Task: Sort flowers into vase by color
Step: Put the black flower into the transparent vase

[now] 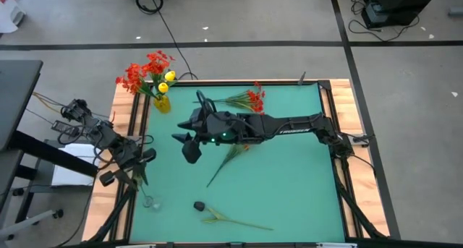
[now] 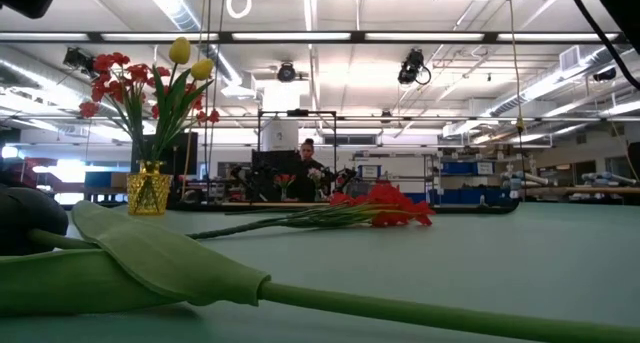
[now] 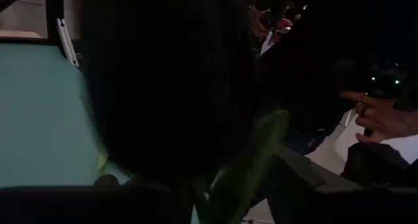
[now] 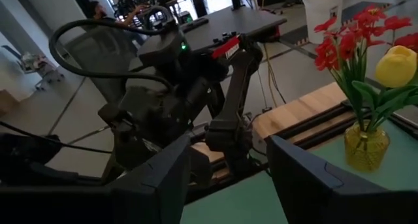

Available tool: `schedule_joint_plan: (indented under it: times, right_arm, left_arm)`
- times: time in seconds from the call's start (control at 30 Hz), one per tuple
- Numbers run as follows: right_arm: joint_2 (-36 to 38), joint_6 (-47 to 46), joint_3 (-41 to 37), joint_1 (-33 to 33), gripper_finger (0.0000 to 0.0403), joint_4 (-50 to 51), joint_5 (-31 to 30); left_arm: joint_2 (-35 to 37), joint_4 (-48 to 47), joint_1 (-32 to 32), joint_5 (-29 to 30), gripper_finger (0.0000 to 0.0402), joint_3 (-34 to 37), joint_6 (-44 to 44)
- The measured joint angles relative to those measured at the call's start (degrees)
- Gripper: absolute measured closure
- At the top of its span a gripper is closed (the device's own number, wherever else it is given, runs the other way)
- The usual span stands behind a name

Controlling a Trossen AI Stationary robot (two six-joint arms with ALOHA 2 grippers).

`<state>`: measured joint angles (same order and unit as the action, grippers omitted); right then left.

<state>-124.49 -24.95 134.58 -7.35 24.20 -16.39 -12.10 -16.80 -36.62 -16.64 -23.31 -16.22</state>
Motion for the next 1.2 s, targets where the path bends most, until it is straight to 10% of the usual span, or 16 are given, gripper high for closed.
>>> schedule_joint_plan:
  times: [0.37, 0.6, 1.2]
  right_arm:
    - [0.0, 0.0, 0.0, 0.0, 0.0194, -0.1, 1.6]
    - [0.0, 0.2, 0.0, 0.0, 0.0194, 0.0, 2.8]
    - [0.0, 2.1, 0.0, 0.0, 0.0194, 3.1, 3.2]
  left_arm:
    - [0.0, -4.8, 0.0, 2.3, 0.0219, -4.8, -2.8]
    - [-0.9, -24.3, 0.0, 7.0, 0.0218, -13.5, -4.8]
    - [-18.9, -42.3, 0.0, 5.6, 0.0218, -29.7, 0.6]
